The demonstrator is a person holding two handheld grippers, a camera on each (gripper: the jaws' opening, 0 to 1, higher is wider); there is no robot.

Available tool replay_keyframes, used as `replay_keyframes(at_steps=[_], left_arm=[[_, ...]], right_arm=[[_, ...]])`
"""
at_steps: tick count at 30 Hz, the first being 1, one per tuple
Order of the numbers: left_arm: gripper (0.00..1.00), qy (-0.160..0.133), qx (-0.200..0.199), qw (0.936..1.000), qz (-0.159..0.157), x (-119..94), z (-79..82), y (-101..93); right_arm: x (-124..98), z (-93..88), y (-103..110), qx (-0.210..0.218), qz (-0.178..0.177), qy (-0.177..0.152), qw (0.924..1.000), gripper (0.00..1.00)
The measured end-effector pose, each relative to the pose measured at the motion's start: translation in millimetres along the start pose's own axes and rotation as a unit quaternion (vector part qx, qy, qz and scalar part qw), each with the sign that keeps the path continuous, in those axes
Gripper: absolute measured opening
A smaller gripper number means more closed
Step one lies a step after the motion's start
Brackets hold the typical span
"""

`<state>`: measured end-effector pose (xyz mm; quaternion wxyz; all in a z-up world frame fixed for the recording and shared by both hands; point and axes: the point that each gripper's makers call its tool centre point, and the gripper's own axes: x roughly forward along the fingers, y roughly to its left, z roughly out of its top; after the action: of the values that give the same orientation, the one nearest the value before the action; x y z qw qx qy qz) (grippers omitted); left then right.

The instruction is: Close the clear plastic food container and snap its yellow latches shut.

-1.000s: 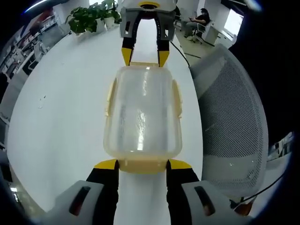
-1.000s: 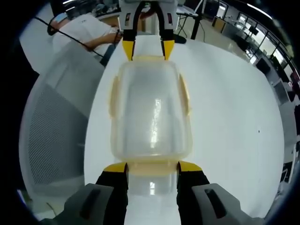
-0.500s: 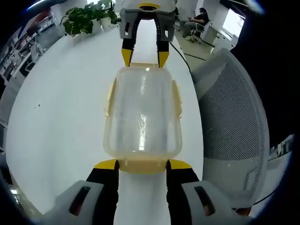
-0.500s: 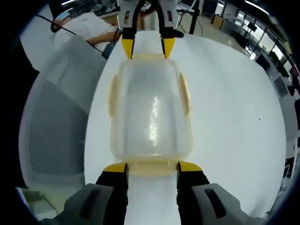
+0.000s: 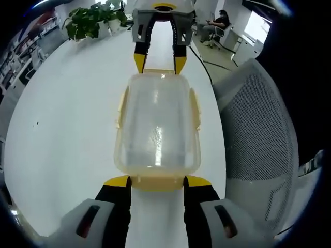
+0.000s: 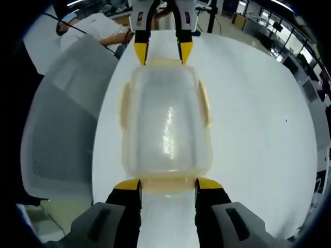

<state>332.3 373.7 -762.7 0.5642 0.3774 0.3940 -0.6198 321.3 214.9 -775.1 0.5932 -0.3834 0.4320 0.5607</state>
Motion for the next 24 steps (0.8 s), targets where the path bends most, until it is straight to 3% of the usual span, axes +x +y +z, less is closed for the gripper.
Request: replay_keyframes(at_steps=[24], left_arm=[[0.39, 0.0, -0.001, 1.0, 0.002, 15, 23.1, 0.7]], right_arm=[[-8, -26.4, -1, -0.002, -0.009, -0.004, 0.9999, 0.39]])
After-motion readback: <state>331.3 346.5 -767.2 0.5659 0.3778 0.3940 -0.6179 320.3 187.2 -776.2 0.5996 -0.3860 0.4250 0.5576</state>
